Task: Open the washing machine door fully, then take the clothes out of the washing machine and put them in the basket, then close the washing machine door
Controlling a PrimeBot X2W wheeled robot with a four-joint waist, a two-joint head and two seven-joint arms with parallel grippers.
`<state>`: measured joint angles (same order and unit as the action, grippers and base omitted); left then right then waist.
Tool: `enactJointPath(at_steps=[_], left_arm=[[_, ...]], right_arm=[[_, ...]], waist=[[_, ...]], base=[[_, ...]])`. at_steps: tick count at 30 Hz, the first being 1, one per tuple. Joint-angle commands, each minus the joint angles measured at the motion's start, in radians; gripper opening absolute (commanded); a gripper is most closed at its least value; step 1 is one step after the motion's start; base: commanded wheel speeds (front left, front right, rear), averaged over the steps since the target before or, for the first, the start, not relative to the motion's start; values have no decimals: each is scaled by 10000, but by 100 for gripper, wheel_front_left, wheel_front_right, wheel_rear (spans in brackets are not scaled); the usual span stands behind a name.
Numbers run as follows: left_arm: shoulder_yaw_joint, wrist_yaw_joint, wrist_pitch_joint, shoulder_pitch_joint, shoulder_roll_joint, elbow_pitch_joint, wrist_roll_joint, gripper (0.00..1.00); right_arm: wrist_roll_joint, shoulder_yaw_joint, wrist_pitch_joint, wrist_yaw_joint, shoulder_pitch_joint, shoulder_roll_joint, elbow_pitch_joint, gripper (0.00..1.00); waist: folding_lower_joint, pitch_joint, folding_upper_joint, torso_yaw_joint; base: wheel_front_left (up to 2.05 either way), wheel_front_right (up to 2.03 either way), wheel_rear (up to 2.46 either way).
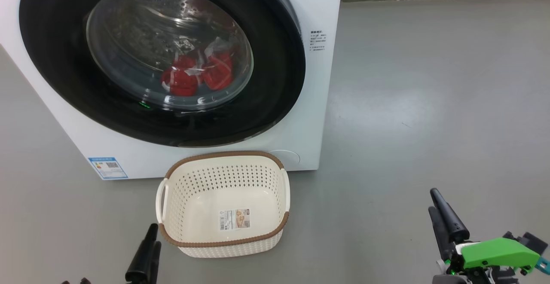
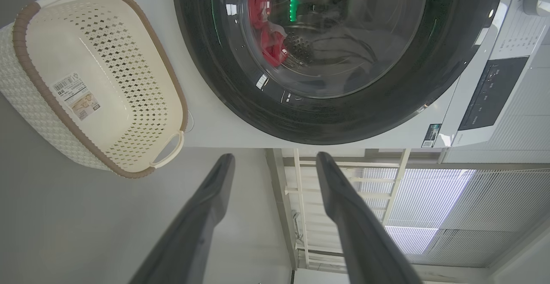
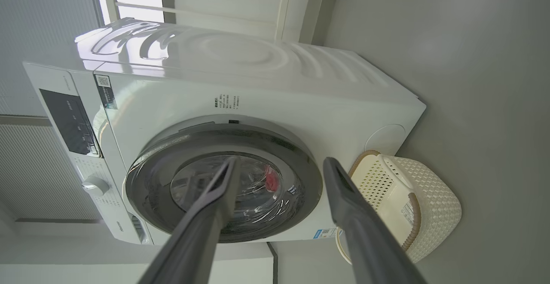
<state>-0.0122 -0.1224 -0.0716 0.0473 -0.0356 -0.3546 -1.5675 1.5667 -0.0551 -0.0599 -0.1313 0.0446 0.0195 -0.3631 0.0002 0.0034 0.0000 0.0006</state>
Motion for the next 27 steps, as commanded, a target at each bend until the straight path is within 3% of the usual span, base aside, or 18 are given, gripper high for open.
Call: enactJointPath(at_steps=[1,13,27], left_arm=[[29,-14,112,461,-187,186,162,100],[305,-11,534,861,-272,-35,1464,100],[296,67,950,1133,-218,31,3908,100]], right_arm=[[-169,92,94,-1,553,104,192,100],[-1876,356,448,0,907,90,-28,100],[-4271,441,859,1,1230,111,-35,100]], waist=[[-1,1,0,0],[-1,11,0,-10],[-1,40,0,-31]], base=[[0,0,0],[0,0,0],[0,0,0]])
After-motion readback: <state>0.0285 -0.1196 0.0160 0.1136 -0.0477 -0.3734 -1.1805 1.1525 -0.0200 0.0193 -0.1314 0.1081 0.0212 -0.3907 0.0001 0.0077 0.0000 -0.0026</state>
